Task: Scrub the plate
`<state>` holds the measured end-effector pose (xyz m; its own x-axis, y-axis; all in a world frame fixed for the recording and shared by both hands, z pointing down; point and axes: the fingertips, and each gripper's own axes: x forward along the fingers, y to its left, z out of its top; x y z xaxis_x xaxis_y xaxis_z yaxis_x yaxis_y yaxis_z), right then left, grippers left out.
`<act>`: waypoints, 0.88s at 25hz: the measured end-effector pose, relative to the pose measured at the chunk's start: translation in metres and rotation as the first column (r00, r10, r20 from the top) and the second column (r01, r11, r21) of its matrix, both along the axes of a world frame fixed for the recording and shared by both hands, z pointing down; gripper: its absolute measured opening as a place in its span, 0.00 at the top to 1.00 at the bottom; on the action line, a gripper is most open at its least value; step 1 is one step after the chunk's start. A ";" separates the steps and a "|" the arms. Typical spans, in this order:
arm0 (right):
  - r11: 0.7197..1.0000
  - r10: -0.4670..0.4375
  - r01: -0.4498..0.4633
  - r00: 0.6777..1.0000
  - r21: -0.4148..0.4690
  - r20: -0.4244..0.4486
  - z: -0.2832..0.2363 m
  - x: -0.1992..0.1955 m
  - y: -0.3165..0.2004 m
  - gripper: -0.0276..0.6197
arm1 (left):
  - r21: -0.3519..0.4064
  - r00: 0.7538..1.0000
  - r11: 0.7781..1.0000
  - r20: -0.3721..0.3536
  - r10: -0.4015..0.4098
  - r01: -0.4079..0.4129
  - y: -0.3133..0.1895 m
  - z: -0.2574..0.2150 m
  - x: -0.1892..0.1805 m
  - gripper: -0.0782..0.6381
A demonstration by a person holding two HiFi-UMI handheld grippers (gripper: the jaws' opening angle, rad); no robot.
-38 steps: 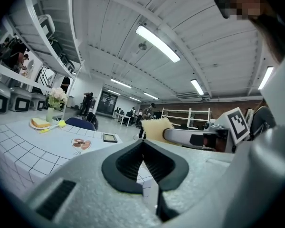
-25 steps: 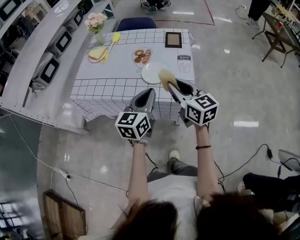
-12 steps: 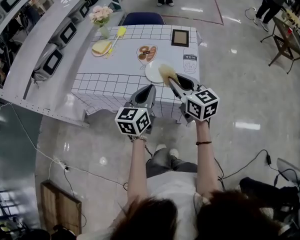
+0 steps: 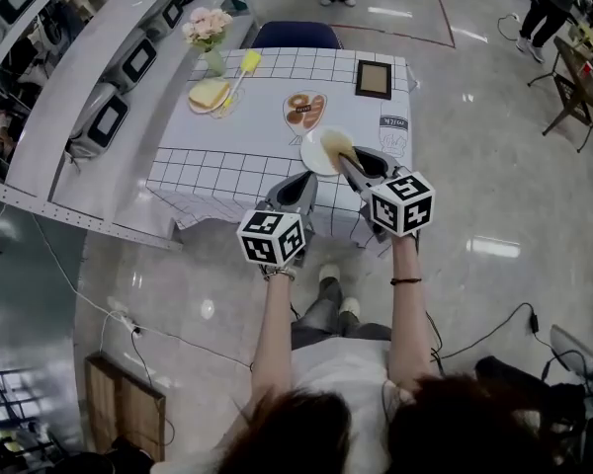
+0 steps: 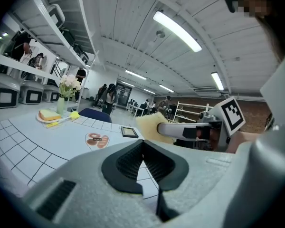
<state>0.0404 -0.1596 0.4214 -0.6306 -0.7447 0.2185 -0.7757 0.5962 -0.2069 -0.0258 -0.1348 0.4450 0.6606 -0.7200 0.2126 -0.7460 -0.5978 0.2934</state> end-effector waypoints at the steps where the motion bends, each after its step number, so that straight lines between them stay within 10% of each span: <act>1: 1.000 -0.003 0.003 1.000 -0.005 -0.001 0.002 -0.003 -0.007 0.83 | -0.005 1.000 1.000 0.002 0.002 -0.002 -0.006 0.002 -0.001 0.88; 22: 0.986 -0.018 0.001 0.995 -0.165 -0.099 0.057 -0.037 -0.095 0.83 | -0.114 0.998 0.991 0.008 0.068 -0.067 -0.096 0.060 -0.020 0.88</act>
<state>0.0036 -0.2541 0.4783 -0.6062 -0.6873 0.4003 -0.7920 0.5678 -0.2245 -0.0455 -0.2304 0.5045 0.7039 -0.6445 0.2986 -0.7088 -0.6106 0.3532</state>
